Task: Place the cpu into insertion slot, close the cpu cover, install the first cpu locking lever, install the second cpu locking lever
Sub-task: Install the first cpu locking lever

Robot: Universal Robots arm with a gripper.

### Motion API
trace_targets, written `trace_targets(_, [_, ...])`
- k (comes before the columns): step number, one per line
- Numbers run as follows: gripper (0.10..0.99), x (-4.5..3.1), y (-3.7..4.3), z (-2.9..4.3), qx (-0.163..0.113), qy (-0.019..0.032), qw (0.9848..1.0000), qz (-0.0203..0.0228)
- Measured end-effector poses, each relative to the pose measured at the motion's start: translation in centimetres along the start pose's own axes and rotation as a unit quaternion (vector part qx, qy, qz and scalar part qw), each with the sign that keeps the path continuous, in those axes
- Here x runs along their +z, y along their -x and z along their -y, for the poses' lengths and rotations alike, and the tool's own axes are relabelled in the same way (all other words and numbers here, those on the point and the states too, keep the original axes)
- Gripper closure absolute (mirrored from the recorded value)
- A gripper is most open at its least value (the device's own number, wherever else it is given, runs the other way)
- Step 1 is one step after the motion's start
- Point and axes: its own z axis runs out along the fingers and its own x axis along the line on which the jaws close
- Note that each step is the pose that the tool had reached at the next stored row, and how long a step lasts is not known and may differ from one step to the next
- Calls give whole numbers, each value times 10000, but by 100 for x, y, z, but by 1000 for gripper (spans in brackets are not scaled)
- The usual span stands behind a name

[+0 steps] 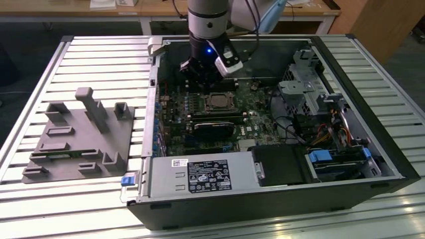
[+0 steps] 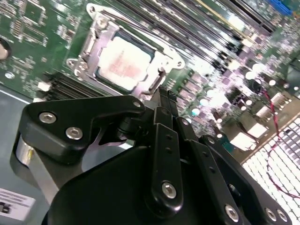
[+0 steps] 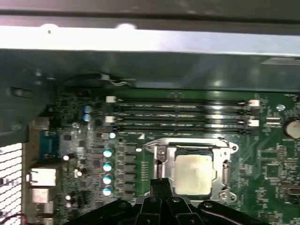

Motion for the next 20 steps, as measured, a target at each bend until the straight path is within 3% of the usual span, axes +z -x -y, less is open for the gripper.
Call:
trace_targets(7, [980, -2, -155, 0, 0, 12, 10000, 5])
trace_targets(8, [980, -3, -170, 0, 1, 37, 10000, 4])
trace_targets(11, [980, -3, -188, 1, 3, 181, 9998, 5])
trace_targets(12, [980, -5, -190, 1, 4, 199, 9998, 4])
trace_targets(20, [980, -140, -189, 0, 3, 204, 9998, 11])
